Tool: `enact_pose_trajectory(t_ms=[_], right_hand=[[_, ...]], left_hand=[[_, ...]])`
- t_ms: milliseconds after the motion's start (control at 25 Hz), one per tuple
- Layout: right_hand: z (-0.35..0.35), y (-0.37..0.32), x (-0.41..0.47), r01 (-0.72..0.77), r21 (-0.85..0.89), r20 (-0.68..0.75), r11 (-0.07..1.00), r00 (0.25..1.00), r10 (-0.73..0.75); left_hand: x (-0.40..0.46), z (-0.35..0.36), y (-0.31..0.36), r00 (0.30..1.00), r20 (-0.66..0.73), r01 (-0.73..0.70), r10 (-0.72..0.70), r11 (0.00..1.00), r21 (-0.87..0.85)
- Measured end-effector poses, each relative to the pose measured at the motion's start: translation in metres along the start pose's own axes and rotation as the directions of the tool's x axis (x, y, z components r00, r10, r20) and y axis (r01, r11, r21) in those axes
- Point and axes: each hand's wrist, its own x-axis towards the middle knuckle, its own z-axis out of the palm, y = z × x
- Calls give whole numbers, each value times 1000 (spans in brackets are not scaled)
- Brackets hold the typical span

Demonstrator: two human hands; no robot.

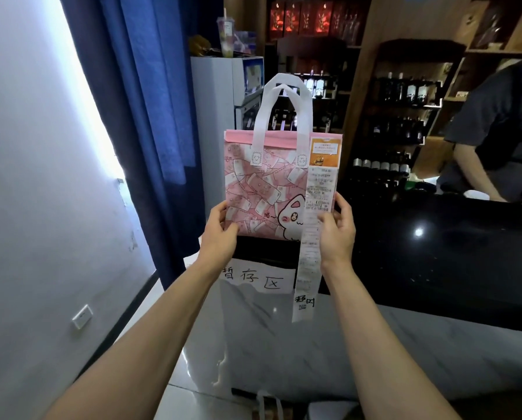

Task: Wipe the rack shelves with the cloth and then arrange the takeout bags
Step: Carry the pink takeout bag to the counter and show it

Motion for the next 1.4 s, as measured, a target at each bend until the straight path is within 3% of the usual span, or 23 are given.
enact_pose_trajectory(t_ms=[440,920,1200,1400], right_hand=[[16,40,42,-16,-84,-22,996,1000,14],[11,32,48,29,-244,-38,969,999,-39],[2,27,34,54,-346,-79,937,993,-87],[-10,21,5,234,-486,-25,842,959,-281]], left_hand=[[58,3,-27,998,49,37,-37,999,9],[67,-9,-15,996,80,38,-43,997,63],[48,-13,-9,997,31,-79,75,981,176],[17,-10,-4,978,84,-207,189,917,341]])
